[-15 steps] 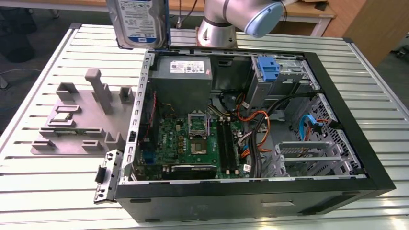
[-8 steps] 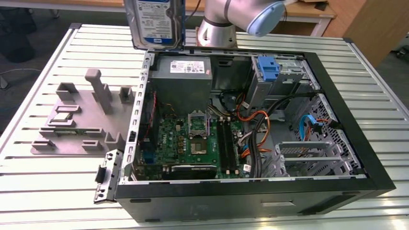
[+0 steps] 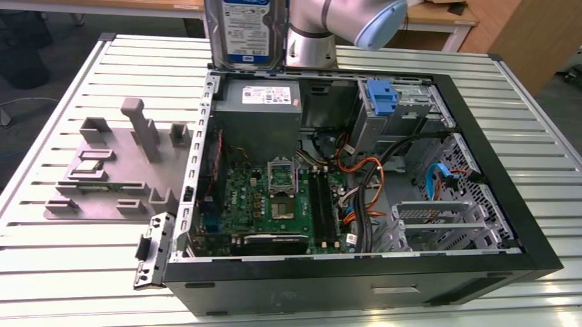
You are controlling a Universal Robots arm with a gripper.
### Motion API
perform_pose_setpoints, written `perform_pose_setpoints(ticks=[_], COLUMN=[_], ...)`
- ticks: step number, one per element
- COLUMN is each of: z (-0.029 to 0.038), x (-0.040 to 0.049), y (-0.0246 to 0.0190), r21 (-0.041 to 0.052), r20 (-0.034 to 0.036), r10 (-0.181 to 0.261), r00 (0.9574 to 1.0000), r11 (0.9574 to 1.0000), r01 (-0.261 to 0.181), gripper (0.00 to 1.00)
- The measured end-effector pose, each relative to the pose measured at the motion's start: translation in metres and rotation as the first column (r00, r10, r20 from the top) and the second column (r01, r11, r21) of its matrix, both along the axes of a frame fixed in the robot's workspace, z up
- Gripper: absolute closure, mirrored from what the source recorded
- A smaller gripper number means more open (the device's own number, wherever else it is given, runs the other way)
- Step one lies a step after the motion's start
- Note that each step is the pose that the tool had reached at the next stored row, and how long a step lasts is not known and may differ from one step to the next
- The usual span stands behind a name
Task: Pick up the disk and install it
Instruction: 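Pick up the disk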
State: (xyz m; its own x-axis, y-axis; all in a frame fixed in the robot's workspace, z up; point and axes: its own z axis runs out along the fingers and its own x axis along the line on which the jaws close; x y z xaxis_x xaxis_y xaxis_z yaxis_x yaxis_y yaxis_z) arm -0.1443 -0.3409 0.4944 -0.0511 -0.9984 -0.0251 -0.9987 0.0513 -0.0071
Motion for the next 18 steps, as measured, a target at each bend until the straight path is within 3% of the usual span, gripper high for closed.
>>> perform_pose_setpoints(ticks=[11, 18], z=[-0.0002, -0.0003], x=[0.0416, 0.0610], y=[0.0000, 0.0000], r21=[0.0001, 0.0000], r20=[0.0001, 0.0000], r10=[0.000, 0.000], r00=[1.0000, 1.0000], r11=[1.0000, 1.0000], r01=[0.000, 0.000], gripper=[0.65, 0.65])
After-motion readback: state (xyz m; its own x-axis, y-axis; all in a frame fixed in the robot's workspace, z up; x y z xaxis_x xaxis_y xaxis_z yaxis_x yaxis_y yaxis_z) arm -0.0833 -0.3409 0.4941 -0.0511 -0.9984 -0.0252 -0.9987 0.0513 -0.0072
